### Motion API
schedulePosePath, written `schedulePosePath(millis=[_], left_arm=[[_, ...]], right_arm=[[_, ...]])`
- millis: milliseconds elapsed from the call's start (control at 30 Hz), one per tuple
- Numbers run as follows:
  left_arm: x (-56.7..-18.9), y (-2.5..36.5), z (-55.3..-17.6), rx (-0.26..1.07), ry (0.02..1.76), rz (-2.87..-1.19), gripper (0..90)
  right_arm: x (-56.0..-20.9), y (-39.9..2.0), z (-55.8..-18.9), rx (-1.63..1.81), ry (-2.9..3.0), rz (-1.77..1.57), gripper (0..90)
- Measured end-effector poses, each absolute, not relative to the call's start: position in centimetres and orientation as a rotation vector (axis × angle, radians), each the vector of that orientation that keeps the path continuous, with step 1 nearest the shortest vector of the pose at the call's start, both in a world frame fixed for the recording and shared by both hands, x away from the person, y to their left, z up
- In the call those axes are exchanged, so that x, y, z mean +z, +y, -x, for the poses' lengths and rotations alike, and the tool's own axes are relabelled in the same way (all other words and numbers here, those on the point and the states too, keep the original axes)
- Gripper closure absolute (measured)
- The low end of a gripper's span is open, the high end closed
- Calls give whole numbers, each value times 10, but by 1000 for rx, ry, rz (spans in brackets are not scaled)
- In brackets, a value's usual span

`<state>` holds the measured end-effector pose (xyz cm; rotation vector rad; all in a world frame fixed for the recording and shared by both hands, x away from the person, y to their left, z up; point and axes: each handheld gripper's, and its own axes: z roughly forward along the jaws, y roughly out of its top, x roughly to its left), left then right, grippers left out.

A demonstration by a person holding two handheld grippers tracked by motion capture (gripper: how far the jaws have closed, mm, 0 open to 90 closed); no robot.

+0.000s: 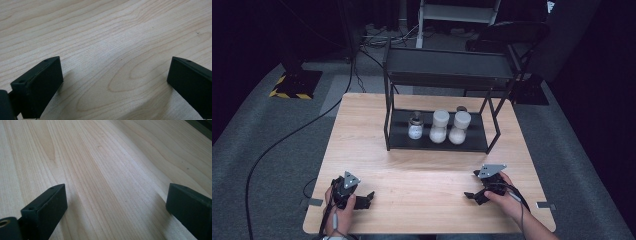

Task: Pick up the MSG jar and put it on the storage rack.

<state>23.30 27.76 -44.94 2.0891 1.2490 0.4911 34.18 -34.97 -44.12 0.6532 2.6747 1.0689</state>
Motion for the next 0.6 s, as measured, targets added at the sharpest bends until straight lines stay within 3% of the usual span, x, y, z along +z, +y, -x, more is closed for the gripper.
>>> schedulePosePath(millis=[600], left_arm=[[-449,278,-233,491,1249,-2089,3]], right_arm=[[-450,-355,-337,1115,2634,-668,9]])
